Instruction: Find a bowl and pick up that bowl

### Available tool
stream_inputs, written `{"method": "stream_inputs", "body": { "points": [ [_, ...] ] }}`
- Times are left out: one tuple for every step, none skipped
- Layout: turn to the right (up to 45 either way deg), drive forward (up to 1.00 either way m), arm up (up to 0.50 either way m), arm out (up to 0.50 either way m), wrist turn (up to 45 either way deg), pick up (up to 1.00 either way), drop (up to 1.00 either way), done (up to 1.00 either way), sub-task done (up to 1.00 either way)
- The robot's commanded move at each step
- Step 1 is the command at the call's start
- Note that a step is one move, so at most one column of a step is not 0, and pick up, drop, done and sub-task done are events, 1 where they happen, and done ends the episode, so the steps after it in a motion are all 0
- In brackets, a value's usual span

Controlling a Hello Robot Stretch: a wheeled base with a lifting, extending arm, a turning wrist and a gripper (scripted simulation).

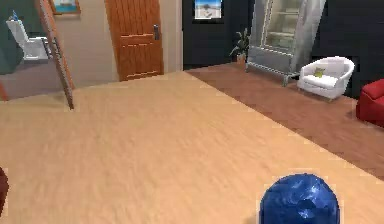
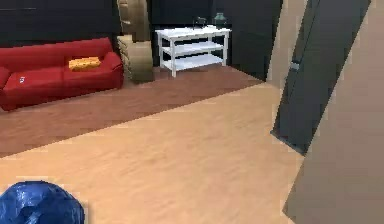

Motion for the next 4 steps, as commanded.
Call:
{"method": "stream_inputs", "body": {
  "points": [
    [39.0, 0.00, 0.00, 0.00, 0.0, 0.00, 0.00, 0.00, 0.00],
    [0.0, 0.05, 0.00, 0.00, 0.0, 0.00, 0.00, 0.00, 0.00],
    [36.0, 0.00, 0.00, 0.00, 0.0, 0.00, 0.00, 0.00, 0.00],
    [0.0, 0.00, 0.50, 0.00, 0.0, 0.00, 0.00, 0.00, 0.00]
  ]
}}
